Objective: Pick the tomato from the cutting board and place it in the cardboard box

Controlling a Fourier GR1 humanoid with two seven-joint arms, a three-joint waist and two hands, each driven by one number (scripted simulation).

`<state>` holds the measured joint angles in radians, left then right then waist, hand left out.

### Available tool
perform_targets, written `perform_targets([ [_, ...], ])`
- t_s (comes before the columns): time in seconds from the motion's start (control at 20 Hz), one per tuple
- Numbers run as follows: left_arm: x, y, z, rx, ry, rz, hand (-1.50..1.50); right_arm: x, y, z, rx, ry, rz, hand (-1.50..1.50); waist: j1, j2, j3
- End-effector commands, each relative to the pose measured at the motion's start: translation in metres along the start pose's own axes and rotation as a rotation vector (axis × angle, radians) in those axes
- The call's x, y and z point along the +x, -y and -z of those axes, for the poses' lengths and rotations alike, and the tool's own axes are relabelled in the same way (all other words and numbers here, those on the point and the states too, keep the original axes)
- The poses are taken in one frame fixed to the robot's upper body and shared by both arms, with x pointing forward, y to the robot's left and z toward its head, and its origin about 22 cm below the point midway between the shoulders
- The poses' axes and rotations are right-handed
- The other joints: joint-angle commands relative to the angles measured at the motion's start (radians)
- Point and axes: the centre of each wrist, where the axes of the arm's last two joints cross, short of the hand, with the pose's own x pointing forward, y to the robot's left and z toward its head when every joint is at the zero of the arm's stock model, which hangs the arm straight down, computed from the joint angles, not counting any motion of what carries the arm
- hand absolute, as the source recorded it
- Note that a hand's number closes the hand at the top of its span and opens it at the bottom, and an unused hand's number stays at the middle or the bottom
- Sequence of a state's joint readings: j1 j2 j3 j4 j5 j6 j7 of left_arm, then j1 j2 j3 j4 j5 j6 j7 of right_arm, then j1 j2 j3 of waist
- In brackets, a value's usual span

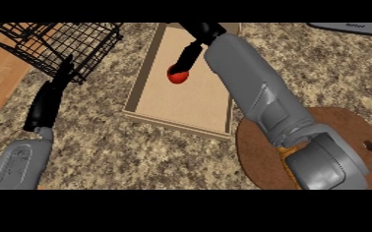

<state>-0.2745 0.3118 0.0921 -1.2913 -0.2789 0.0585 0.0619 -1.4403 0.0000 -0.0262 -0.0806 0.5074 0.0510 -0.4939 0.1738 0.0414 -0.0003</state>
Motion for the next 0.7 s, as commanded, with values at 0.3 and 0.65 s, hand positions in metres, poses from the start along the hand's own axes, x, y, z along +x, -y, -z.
perform_targets([
  [0.3, -0.006, -0.016, -0.001, 0.025, -0.033, -0.001, 0.00, 0.009, 0.011, 0.004, -0.240, 0.094, 0.281, -1.50, -0.036, -0.003, 0.000],
  [0.65, -0.024, -0.015, -0.014, 0.040, -0.059, -0.001, 0.00, -0.005, 0.047, -0.012, -0.250, 0.126, 0.406, -1.50, -0.073, 0.000, 0.000],
])
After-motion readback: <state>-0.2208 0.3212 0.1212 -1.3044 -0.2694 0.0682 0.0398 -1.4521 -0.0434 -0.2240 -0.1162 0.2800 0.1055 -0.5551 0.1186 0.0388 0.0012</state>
